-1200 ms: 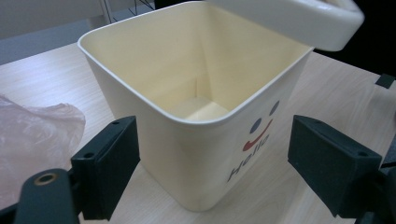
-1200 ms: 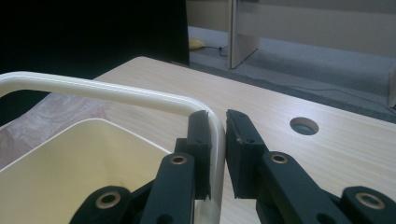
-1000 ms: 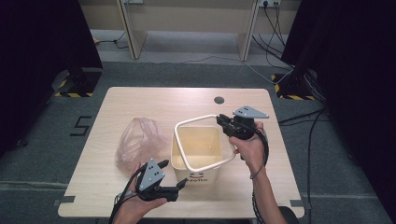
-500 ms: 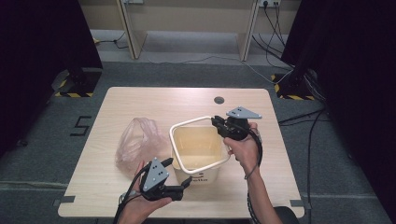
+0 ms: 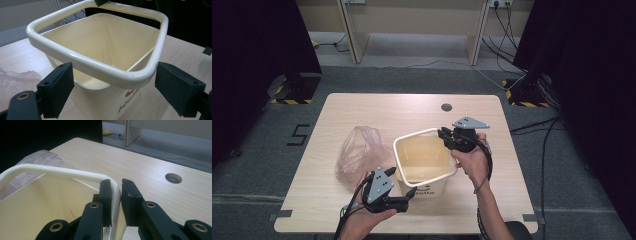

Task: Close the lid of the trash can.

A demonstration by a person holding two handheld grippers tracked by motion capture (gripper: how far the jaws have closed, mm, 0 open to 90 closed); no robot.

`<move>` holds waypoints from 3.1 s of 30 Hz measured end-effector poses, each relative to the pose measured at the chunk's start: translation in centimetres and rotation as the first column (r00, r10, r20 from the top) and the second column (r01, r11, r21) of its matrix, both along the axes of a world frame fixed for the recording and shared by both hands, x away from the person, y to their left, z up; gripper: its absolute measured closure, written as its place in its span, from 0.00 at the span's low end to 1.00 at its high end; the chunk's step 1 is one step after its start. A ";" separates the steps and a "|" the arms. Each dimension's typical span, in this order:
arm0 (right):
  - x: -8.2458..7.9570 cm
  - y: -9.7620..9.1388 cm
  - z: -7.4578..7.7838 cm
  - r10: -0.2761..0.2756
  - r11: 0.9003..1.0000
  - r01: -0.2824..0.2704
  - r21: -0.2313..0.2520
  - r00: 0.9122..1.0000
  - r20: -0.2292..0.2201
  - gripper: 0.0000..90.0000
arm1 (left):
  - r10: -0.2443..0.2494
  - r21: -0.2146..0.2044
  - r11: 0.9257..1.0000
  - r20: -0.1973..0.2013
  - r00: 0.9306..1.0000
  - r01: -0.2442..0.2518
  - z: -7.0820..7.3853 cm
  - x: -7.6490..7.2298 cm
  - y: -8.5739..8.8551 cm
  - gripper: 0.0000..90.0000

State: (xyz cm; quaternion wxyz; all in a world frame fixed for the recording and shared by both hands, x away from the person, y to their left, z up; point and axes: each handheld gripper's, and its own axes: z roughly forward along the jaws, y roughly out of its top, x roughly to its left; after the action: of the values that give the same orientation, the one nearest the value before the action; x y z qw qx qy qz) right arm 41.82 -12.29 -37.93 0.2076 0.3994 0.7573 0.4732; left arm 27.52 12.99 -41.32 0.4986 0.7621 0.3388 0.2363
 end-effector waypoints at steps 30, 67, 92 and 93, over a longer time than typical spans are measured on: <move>-0.5 -1.5 -1.4 0.002 1.000 -0.003 -0.014 0.999 -0.033 0.87 | 0.051 -0.006 0.999 -0.055 0.997 -0.051 -0.7 1.3 1.5 0.18; -1.1 -3.2 -3.2 0.102 0.991 -0.102 0.085 0.995 0.005 0.72 | 0.107 -0.072 0.991 -0.043 0.993 -0.110 0.4 1.9 3.0 0.16; -2.1 -11.2 -6.4 -0.062 0.980 0.084 0.182 0.991 -0.120 0.40 | 0.045 -0.097 0.994 -0.124 0.991 -0.057 -3.1 0.5 4.0 0.17; -2.1 -11.3 -6.6 -0.063 0.980 0.085 0.179 0.990 -0.125 0.40 | 0.045 -0.095 0.994 -0.128 0.991 -0.058 -3.2 0.6 4.1 0.17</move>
State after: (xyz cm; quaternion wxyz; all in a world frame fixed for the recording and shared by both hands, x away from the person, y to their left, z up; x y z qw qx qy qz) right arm 39.70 -23.57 -44.49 0.1417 0.4722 0.7060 0.5084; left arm 28.08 17.05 -44.57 0.5069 0.7411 0.4003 0.1835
